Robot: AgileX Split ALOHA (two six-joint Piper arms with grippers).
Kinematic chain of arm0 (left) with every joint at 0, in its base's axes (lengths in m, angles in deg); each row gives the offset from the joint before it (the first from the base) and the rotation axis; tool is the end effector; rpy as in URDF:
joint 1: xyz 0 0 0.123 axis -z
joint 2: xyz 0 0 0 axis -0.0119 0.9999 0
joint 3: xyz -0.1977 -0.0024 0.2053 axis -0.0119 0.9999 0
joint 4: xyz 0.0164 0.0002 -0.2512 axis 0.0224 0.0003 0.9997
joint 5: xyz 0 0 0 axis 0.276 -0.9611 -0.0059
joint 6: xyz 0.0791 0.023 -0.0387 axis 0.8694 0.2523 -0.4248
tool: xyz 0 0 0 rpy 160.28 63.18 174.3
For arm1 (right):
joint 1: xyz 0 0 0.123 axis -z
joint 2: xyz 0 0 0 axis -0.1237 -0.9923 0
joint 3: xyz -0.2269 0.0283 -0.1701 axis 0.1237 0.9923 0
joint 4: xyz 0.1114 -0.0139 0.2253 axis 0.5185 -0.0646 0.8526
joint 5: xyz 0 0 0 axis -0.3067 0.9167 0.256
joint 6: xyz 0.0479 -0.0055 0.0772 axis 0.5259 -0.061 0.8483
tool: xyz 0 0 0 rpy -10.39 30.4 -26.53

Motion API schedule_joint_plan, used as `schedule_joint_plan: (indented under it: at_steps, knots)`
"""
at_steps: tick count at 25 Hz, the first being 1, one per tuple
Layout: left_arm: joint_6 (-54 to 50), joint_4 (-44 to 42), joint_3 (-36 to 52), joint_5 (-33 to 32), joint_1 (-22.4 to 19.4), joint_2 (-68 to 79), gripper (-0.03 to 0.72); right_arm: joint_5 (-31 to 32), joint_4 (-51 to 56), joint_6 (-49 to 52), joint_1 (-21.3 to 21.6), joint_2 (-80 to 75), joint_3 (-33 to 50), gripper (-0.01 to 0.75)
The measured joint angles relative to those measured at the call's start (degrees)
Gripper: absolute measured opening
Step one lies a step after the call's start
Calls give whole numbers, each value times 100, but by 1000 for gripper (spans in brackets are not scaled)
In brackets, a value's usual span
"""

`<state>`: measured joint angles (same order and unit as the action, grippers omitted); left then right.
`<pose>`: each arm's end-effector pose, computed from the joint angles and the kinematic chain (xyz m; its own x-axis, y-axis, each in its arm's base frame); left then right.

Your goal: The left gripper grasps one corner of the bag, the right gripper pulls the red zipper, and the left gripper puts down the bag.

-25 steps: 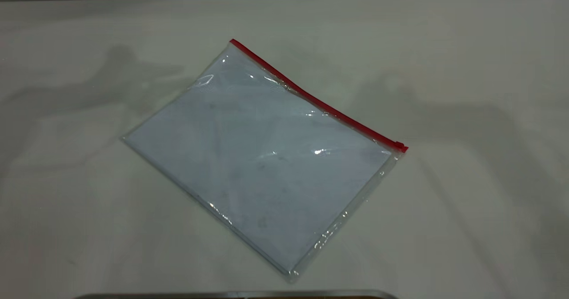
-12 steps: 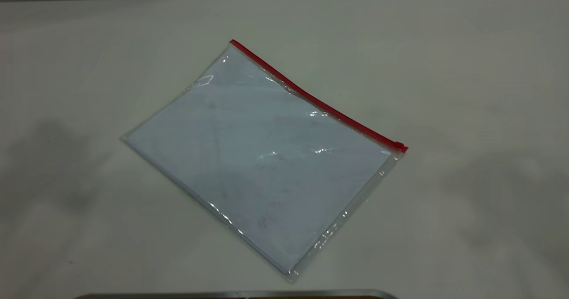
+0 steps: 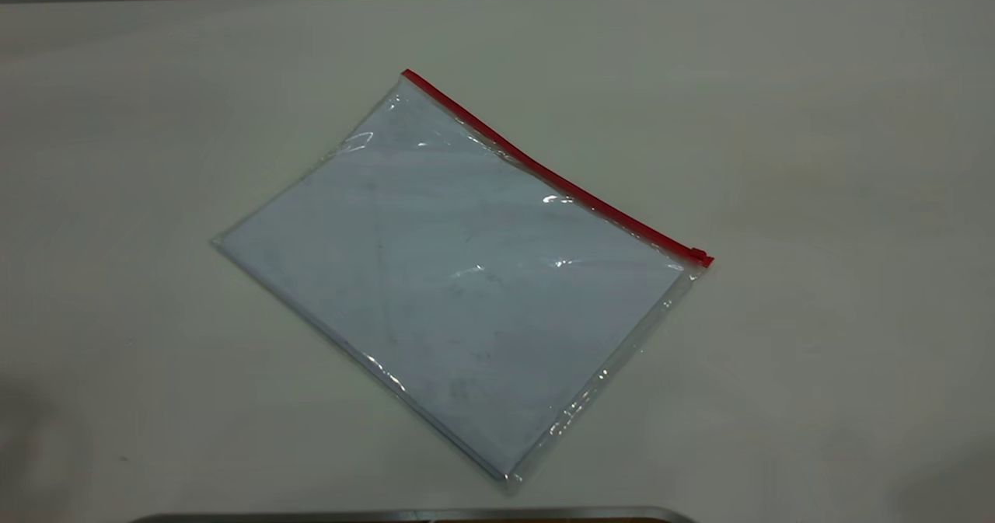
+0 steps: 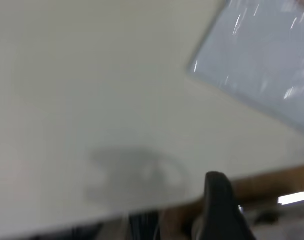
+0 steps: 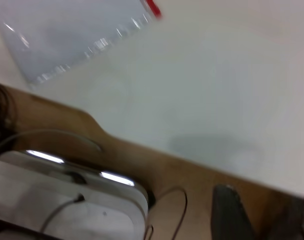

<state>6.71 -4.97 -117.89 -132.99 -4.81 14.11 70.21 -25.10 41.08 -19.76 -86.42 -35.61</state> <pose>0.1518 -0.0006 0.3734 -0.7879 0.1287 -0.6022 0.1686 0.9856 -0.0100 0.0988 0.0287 0.3150 -0.8524 -0.2543 -0.4569 -0.3024 0.9526 0.0341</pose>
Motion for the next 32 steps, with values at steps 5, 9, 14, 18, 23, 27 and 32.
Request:
schedule_joint_plan:
  at_steps: [5,9,14,18,23,27,32]
  knots:
    - [-107,-204,1871,0,0,-1109,484,-275,-520,565,0,996,1209,385]
    - [-118,-216,2897,47,0,-1985,484,-619,-552,759,0,1649,1702,385]
    - [-143,-216,3178,193,0,-2908,484,-684,-552,794,0,1903,1708,385]
    - [-184,-222,3178,193,0,-3407,484,-684,-552,794,0,1916,1708,385]
    - [-185,-164,3178,188,0,-3971,484,-686,-552,794,0,1922,1708,385]
    - [-185,-164,3178,172,0,-4278,484,-690,-552,794,0,1922,1708,385]
    - [-185,-160,3178,166,0,-4524,484,-696,-546,794,54,2137,1708,385]
